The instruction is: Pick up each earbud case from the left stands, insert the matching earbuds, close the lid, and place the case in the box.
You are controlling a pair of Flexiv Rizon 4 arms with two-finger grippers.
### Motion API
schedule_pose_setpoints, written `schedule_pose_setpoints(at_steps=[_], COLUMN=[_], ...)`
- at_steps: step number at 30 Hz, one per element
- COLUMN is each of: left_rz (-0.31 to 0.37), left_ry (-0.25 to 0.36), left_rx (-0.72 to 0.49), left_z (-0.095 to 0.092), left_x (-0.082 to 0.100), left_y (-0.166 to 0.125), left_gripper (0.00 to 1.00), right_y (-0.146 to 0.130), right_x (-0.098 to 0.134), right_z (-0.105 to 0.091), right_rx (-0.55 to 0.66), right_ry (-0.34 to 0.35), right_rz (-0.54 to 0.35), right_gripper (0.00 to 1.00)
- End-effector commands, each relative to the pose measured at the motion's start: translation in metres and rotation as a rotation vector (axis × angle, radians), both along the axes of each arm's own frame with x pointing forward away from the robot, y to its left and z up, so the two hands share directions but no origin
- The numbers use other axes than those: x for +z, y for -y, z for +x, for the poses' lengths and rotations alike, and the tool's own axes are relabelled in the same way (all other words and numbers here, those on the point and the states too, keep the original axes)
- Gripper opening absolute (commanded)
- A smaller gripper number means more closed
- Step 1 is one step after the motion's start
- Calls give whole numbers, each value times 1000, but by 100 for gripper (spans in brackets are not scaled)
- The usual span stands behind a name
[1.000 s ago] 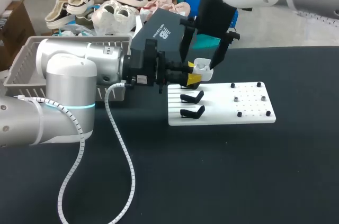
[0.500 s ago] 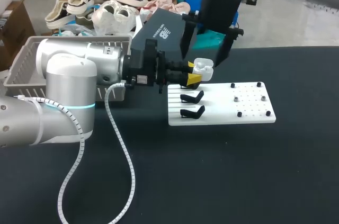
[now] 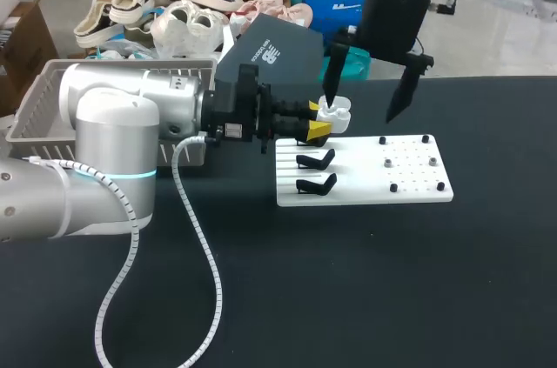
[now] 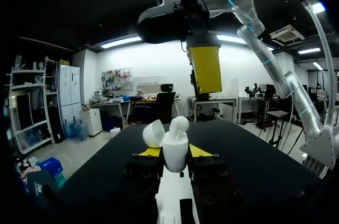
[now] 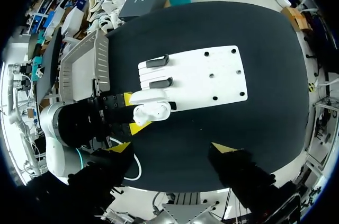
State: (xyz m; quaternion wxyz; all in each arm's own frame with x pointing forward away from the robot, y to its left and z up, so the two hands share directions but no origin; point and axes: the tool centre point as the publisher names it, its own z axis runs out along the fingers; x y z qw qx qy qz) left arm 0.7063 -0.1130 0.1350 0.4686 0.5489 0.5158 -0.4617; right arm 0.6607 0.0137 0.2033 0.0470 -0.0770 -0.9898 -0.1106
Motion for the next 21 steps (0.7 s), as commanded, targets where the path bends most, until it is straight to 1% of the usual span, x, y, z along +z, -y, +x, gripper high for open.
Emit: schedule_pose_setpoints(at_steps=[1, 10, 21], left_rz=[-1, -1, -1], left_ry=[1, 1, 1], left_rx=[3, 3, 3], left_z=[-1, -1, -1], left_x=[0, 0, 0], left_y=[0, 0, 0], left_gripper=[0, 0, 0], right_y=[7, 12, 6], right_x=[-7, -21, -27], right_z=[-6, 6, 13], right_rx=[-17, -29, -19], right_ry=[3, -28, -43], right_rz=[-1, -10, -12], right_gripper=[93, 94, 95])
